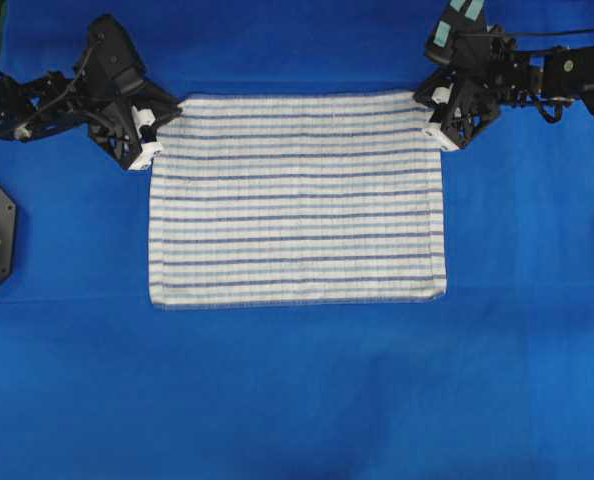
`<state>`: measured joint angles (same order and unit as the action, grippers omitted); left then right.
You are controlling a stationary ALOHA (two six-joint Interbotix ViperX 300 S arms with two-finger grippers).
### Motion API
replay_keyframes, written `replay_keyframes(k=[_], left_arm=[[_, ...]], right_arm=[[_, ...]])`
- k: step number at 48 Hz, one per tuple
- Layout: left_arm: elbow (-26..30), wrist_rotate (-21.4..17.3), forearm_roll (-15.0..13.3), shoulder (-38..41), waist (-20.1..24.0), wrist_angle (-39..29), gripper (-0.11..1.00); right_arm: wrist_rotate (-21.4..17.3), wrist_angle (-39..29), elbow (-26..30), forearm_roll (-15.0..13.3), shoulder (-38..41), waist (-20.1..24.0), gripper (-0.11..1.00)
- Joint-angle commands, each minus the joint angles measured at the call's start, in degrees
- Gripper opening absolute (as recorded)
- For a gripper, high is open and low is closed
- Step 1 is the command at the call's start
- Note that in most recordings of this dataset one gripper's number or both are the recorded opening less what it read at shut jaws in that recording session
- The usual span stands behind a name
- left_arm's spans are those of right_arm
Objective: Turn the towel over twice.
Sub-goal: 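Grasp the towel's far corners again with both grippers, then lift the corners and pull the towel up and away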
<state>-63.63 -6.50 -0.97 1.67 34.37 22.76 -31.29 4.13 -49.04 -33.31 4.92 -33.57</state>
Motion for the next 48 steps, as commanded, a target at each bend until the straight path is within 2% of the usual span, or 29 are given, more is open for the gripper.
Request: replay_keyframes(k=[1,16,27,33,48], left_arm=[[0.53,-0.09,-0.09,-0.35,0.18,-0.44,0.06],[2.2,-0.26,-0.09,-4.04,0.53,-1.41,0.05],[6.42,-3.96,-0.09,-10.28,2.64,-6.77,0.05],[8.53,-4.75,-0.09,-12.66,3.96,-7.82,0.05],[12.3,-6.5,-0.09,-18.37,7.65,-8.17,0.05]], right_arm=[[0.18,-0.09,0.18,-0.18,-0.7,-0.35,0.04],[-0.7,-1.85,-0.09,0.09,-3.16,-0.26,0.04],[-0.26,-6.86,1.76,-0.09,-8.26,-2.11,0.04],[0.26,-9.49,3.96,-0.44,-11.16,-3.78,0.04],[0.26,-16.26,10.02,-5.62,-17.93,-5.36,0.04]])
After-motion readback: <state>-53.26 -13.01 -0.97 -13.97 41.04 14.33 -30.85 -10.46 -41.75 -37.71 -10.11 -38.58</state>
